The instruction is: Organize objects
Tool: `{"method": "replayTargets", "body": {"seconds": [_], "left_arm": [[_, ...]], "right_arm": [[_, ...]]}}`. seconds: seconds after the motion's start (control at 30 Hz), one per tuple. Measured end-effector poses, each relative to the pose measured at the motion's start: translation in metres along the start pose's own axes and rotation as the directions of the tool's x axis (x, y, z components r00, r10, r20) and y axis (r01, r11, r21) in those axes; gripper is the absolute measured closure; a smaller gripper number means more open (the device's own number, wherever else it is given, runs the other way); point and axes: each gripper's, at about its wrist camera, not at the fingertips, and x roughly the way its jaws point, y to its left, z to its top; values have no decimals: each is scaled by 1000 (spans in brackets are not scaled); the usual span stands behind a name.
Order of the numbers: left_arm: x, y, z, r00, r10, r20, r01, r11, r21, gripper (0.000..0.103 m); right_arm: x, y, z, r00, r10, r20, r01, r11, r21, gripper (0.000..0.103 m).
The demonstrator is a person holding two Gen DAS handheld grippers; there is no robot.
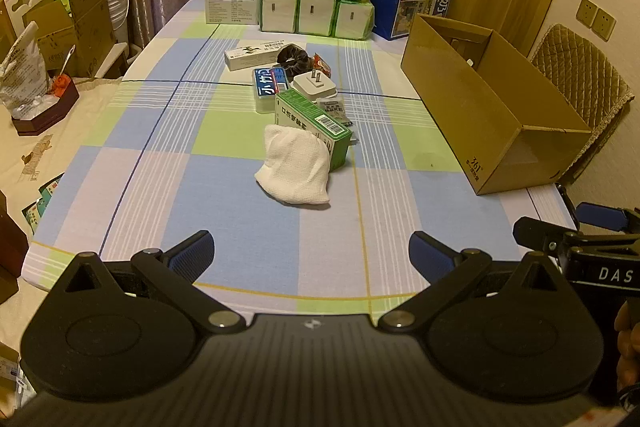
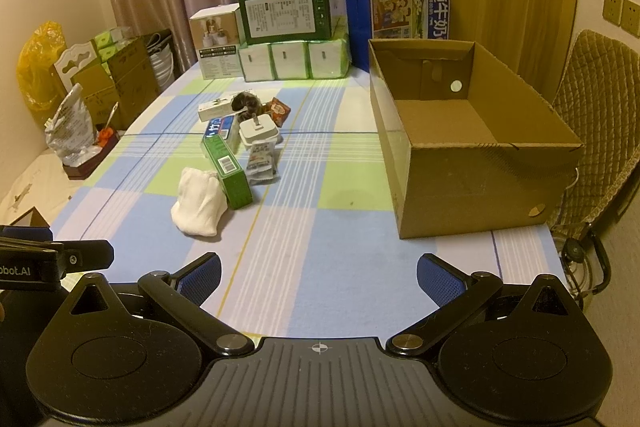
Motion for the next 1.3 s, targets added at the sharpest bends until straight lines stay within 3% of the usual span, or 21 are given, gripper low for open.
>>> {"method": "replayTargets", "body": {"seconds": [1.3], "left_arm": [[19,25,12,1000,-6,4,6,1000,2,1]], "right_arm": [[19,8,5,1000,7,-22,-8,999,-41,2]]}}
